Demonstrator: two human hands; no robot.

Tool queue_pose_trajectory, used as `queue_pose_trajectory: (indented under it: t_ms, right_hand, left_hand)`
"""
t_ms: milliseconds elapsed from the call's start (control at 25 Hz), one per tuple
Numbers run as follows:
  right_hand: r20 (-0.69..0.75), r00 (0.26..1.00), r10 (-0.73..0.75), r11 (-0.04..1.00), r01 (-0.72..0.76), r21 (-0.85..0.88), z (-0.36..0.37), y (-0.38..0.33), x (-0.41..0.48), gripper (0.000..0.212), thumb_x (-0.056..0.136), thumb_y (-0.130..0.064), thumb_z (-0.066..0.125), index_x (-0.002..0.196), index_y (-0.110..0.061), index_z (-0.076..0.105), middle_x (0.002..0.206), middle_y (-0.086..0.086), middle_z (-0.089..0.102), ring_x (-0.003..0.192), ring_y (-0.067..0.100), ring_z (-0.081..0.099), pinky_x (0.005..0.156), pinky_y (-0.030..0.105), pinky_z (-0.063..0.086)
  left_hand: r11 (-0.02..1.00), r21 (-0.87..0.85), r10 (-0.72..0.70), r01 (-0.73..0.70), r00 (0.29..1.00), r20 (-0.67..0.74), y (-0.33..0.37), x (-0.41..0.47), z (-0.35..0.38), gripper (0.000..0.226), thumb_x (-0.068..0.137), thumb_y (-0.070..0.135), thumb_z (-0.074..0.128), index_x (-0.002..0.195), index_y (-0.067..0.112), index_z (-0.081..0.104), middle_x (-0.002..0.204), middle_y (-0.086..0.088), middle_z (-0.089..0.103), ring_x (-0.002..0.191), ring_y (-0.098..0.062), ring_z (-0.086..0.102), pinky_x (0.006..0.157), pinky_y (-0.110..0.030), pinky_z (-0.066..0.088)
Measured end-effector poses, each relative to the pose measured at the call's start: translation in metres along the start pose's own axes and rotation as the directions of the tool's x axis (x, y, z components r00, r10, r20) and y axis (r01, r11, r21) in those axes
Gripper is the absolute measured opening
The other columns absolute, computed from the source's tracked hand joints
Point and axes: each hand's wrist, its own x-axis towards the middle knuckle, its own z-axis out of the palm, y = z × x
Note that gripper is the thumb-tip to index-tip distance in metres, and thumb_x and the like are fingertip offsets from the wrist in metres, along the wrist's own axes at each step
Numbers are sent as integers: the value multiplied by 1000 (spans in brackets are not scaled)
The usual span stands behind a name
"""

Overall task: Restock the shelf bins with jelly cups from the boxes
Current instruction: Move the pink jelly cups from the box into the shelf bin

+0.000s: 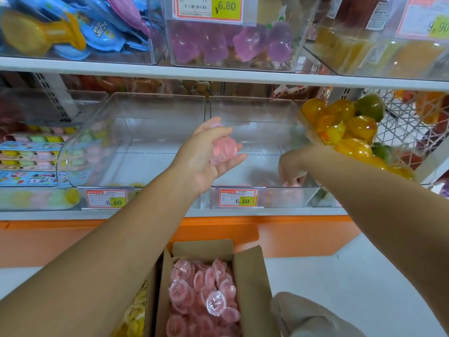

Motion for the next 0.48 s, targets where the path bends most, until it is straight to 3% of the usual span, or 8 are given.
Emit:
queue_pose_trajectory:
  t_ms: [200, 280, 360, 400, 440, 480]
  right_hand:
    - [-22, 1000, -19, 999, 18, -46, 13, 2, 8, 42, 81, 3, 55, 117, -15, 68, 110, 10, 68, 87, 22, 71, 78, 32, 57]
    - [-22, 1000, -22, 999, 21, -40, 11, 0, 5, 44, 83, 0, 54, 121, -17, 66, 119, 10, 64, 91, 23, 69, 84, 34, 56]
    - [-152, 987, -46, 995, 58, 75, -1, -2, -7, 40, 90, -7, 55, 128, -19, 61, 128, 6, 58, 105, 22, 61, 92, 31, 50]
    - [-255, 966, -51, 950, 126, 287, -9, -3, -17, 38, 93, -9, 55, 130, -18, 59, 124, 6, 60, 106, 21, 60, 90, 29, 50]
    - [-336, 941, -49, 786, 244, 568, -18, -7, -29, 35, 95, -10, 55, 130, -15, 58, 116, 7, 64, 100, 20, 63, 83, 27, 52]
    - [-398, 914, -80, 521, 379, 765, -26, -12, -46, 32, 95, -10, 56, 127, -13, 59, 111, 8, 67, 93, 19, 65, 78, 25, 54]
  left_hand:
    - [998, -35, -58, 58, 998, 14, -1, -4, -1, 30, 95, 24, 65, 124, 27, 62, 126, -14, 56, 98, -33, 72, 62, -39, 61]
    - [995, -47, -86, 86, 996, 9, 0, -5, -2, 38, 93, 31, 67, 130, 25, 60, 125, -15, 58, 96, -34, 72, 61, -41, 60]
    - [996, -19, -91, 92, 995, 43, 2, -7, -2, 38, 94, 32, 65, 132, 28, 60, 127, -14, 58, 96, -36, 72, 57, -41, 60]
    - [996, 4, -92, 92, 994, 59, 4, -8, -1, 36, 96, 32, 62, 132, 31, 60, 128, -12, 58, 96, -37, 72, 54, -40, 60]
    - [995, 33, -94, 92, 993, 69, 5, -8, -2, 35, 97, 32, 60, 132, 33, 59, 129, -11, 58, 96, -37, 73, 51, -38, 59]
    - [993, 67, -107, 102, 991, 81, 7, -8, -3, 37, 98, 34, 58, 135, 33, 56, 129, -10, 59, 97, -37, 73, 49, -37, 59]
